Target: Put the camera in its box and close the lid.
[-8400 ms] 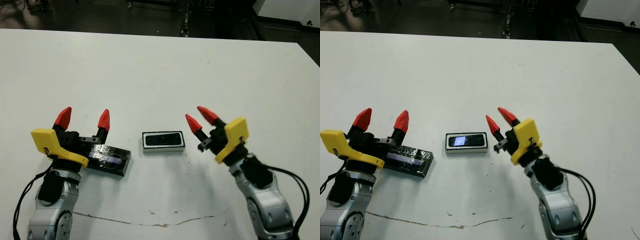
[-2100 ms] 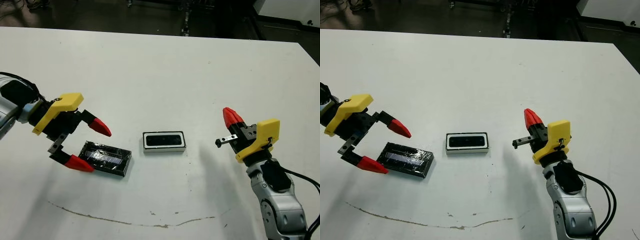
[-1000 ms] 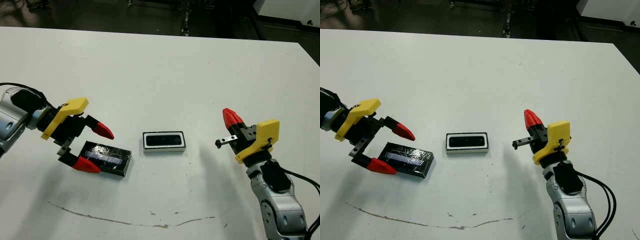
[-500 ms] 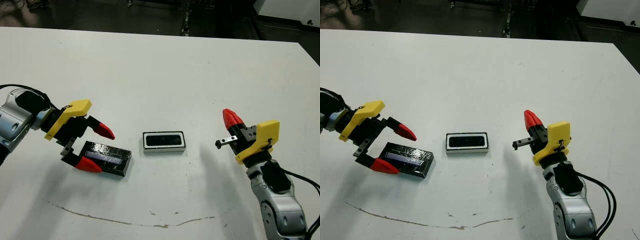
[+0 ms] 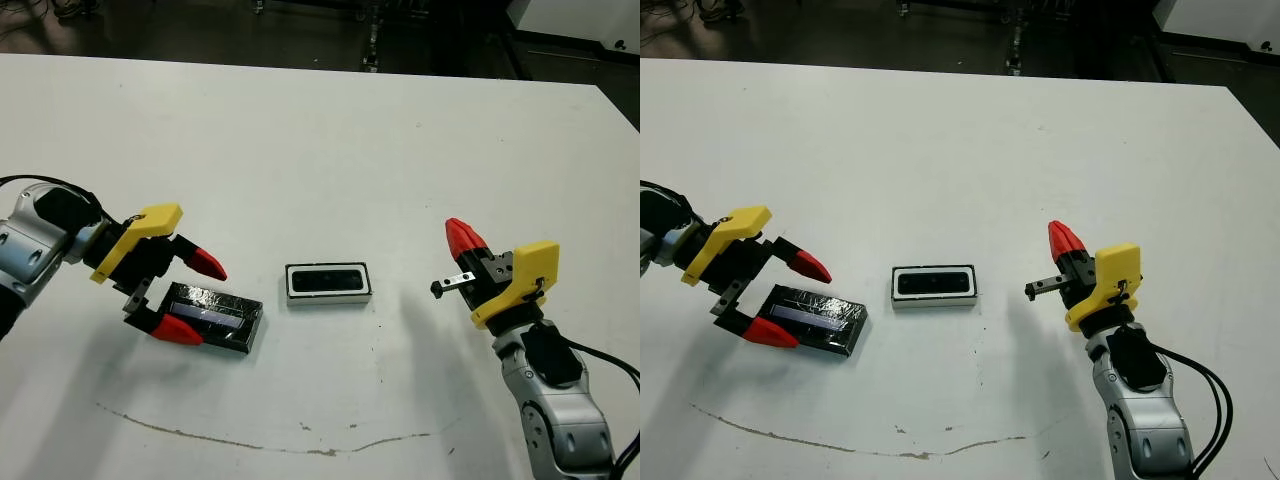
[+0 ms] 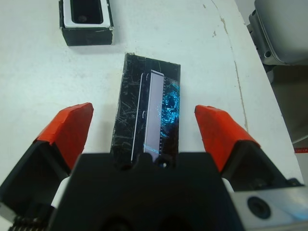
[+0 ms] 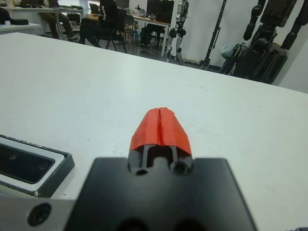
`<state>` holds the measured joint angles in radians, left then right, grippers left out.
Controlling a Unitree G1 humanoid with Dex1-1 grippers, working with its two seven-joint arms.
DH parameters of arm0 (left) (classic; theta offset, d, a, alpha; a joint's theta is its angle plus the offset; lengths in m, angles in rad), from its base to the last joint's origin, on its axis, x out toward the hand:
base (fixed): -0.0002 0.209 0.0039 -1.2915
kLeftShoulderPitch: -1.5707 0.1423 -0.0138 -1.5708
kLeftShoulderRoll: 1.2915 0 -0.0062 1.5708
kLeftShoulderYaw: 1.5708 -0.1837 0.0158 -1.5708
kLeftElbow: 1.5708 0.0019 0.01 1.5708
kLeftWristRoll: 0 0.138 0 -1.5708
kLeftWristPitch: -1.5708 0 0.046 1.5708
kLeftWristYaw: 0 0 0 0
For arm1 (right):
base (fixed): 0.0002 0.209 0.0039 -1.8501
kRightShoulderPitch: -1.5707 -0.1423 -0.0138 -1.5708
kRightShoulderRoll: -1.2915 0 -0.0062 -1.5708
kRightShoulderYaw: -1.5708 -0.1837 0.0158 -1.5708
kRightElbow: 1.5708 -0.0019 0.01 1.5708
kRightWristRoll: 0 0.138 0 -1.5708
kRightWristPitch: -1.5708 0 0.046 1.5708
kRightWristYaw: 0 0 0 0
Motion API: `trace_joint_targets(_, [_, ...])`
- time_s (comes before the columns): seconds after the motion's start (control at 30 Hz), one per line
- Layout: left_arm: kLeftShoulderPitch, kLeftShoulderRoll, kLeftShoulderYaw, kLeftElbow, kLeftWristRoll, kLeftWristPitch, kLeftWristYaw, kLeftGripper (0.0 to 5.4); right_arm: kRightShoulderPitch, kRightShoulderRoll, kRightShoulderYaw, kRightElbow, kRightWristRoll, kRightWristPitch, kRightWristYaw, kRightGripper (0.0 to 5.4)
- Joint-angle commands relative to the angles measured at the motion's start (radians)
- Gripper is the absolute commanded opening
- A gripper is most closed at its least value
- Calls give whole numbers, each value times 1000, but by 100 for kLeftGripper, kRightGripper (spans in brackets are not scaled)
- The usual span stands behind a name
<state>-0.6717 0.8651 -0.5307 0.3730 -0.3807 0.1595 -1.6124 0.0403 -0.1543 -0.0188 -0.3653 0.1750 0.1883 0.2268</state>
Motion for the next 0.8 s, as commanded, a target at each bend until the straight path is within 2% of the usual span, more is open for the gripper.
trace_joint_targets(0.03, [19, -5, 10, 3, 12, 21, -2, 540, 10, -2, -6, 0, 4, 3, -1, 1])
trace_joint_targets(0.33, [29, -10, 10, 12, 13, 1, -2, 540, 10, -5, -2, -1, -4, -1, -2, 1])
trace_joint_targets(0.4, [36, -16, 26, 10, 20, 25, -2, 540, 8, -5, -3, 2, -1, -3, 0, 1])
trace_joint_targets(0.67, [149, -16, 142, -148, 140, 67, 192, 540, 7, -6, -5, 3, 1, -1, 1, 1])
trace_joint_targets(0.8, [187, -21, 170, -211, 169, 137, 253, 501, 5, -5, -6, 8, 0, -7, 0, 0])
